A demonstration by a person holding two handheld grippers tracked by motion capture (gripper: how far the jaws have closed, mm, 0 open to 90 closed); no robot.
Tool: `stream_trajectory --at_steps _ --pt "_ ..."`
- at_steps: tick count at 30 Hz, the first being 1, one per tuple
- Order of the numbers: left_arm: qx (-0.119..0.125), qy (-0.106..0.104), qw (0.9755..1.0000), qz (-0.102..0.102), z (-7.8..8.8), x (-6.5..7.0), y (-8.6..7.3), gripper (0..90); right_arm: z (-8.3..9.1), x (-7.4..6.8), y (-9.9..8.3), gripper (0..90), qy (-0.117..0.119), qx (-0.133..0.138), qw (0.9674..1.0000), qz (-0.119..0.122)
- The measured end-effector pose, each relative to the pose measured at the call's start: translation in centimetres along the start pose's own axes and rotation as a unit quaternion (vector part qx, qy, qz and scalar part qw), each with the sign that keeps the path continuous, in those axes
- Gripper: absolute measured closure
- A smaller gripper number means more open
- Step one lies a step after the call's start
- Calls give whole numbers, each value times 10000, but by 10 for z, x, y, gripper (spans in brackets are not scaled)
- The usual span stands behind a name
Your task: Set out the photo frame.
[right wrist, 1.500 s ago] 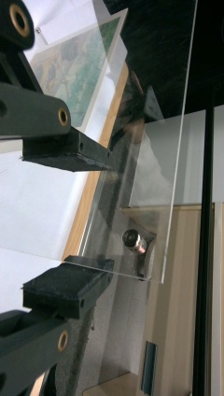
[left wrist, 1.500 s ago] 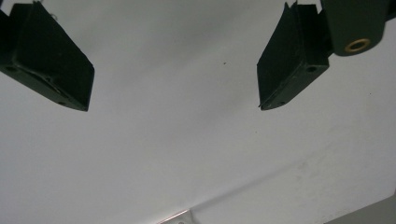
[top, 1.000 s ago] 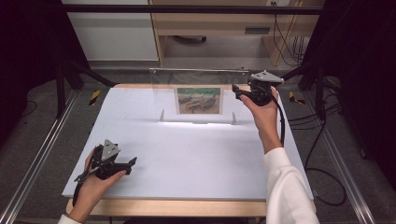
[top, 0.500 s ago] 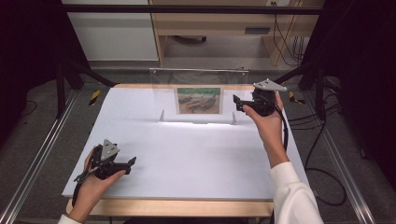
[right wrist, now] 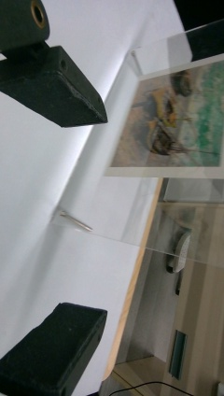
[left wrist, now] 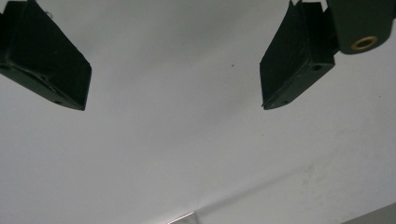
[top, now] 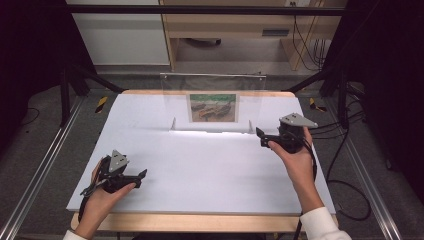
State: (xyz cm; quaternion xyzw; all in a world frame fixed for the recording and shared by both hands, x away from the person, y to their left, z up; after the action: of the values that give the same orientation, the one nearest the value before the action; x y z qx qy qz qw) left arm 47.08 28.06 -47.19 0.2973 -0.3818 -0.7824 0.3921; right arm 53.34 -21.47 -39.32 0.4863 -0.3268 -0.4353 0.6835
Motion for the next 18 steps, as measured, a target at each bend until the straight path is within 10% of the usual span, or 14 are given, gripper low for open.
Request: stream_trajectory --at_steps 18 --pt "-164 -42 9996 211 -6 -3 -5 76 18 -13 -90 64 307 -1154 9928 -31"
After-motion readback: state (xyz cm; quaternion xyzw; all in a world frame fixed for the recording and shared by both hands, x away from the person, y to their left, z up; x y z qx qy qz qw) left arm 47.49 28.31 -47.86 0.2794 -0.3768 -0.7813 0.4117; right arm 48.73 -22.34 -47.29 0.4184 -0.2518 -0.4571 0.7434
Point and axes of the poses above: each handheld gripper's, and its own axes: z roughly backward along the jaws, y roughly out of its top, x roughly to its right, the point moved 2 cm from there along -z, roughly forward along the jaws, and after that the axes turned 5 degrees about x, right-handed, at the moved point
